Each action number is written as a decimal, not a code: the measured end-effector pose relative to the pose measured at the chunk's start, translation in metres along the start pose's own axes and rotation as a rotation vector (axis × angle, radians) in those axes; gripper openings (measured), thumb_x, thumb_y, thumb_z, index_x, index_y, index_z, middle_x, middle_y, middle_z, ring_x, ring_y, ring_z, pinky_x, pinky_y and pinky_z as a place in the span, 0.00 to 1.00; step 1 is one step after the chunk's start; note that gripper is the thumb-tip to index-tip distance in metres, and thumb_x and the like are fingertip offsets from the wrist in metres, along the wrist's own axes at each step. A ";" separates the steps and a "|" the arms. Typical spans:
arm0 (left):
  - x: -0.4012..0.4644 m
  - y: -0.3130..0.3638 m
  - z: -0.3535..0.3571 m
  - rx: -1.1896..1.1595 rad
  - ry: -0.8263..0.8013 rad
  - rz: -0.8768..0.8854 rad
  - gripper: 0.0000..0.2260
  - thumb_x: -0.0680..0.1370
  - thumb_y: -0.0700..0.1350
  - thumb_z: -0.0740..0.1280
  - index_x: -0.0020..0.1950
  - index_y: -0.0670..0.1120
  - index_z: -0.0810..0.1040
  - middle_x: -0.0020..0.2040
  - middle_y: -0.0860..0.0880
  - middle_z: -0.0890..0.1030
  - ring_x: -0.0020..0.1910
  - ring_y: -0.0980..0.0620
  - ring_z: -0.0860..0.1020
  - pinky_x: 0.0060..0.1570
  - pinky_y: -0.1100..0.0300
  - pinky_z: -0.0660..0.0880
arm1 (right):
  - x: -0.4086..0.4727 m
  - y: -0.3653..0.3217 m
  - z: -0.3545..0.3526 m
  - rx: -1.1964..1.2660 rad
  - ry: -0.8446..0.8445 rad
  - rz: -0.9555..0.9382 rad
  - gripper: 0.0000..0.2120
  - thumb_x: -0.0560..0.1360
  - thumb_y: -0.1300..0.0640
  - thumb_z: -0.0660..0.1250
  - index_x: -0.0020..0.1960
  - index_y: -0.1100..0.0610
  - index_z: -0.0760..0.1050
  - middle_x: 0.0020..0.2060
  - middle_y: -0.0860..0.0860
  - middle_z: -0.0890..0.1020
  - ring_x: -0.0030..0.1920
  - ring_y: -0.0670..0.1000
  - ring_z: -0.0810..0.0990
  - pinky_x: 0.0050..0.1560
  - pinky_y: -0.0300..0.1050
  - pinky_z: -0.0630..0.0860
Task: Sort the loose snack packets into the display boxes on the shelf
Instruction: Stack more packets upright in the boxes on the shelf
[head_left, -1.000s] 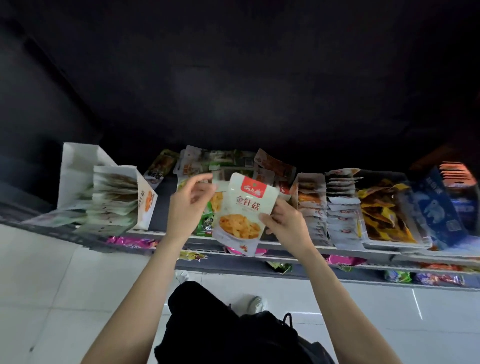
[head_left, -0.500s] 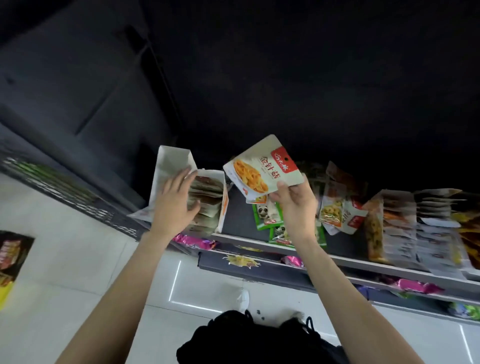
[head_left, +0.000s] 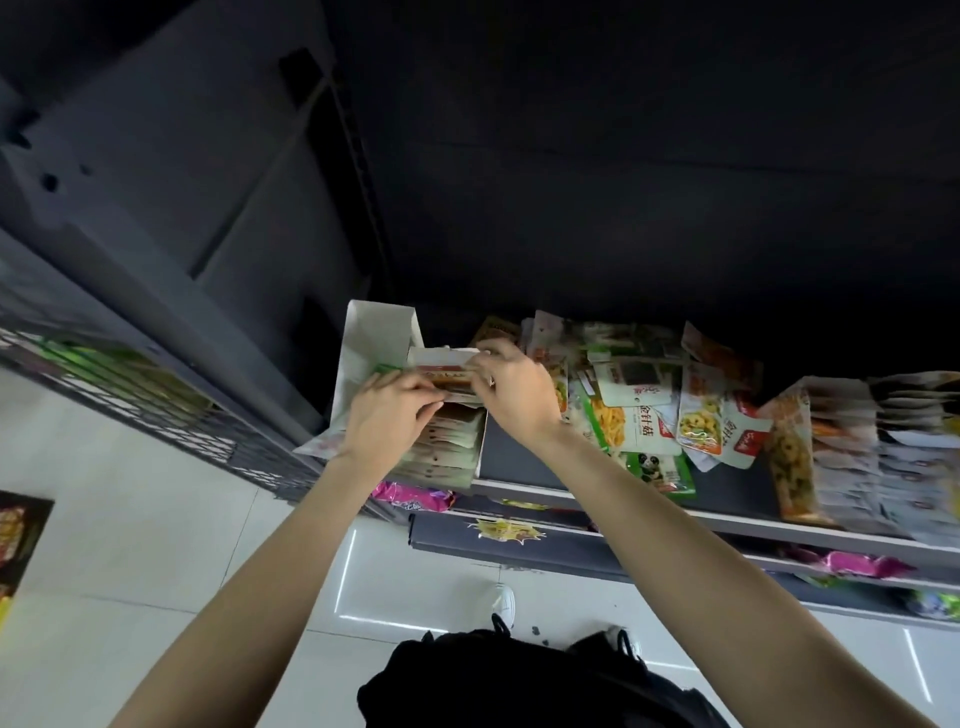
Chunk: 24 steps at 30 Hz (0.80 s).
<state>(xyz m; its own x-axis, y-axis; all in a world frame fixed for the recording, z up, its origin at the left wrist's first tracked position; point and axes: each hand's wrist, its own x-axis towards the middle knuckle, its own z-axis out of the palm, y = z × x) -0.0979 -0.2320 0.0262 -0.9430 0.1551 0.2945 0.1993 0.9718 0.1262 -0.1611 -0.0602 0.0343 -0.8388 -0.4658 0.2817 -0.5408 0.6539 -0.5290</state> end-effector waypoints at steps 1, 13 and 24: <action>0.001 0.000 0.000 0.004 0.015 0.009 0.06 0.67 0.46 0.77 0.43 0.53 0.85 0.39 0.54 0.83 0.37 0.52 0.81 0.40 0.60 0.75 | 0.002 0.000 0.003 -0.066 0.029 -0.037 0.07 0.74 0.61 0.68 0.50 0.58 0.82 0.50 0.53 0.82 0.47 0.56 0.80 0.45 0.48 0.77; -0.003 0.016 -0.004 -0.012 0.098 -0.130 0.09 0.70 0.47 0.73 0.49 0.49 0.81 0.43 0.50 0.83 0.42 0.47 0.80 0.47 0.55 0.73 | -0.010 0.021 -0.002 -0.056 -0.086 -0.105 0.16 0.73 0.61 0.69 0.61 0.55 0.78 0.48 0.51 0.84 0.51 0.53 0.76 0.51 0.46 0.74; 0.018 0.150 0.076 -0.381 -0.120 -0.104 0.13 0.77 0.47 0.62 0.62 0.48 0.73 0.57 0.50 0.78 0.54 0.51 0.76 0.51 0.53 0.76 | -0.121 0.159 -0.028 -0.289 -0.470 0.485 0.30 0.81 0.50 0.56 0.78 0.55 0.48 0.77 0.53 0.49 0.77 0.53 0.47 0.75 0.51 0.45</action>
<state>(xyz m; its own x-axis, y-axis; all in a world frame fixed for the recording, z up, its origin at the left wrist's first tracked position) -0.1051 -0.0695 -0.0210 -0.9833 0.1009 0.1515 0.1641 0.8514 0.4982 -0.1474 0.1163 -0.0613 -0.9077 -0.2486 -0.3379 -0.1654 0.9523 -0.2564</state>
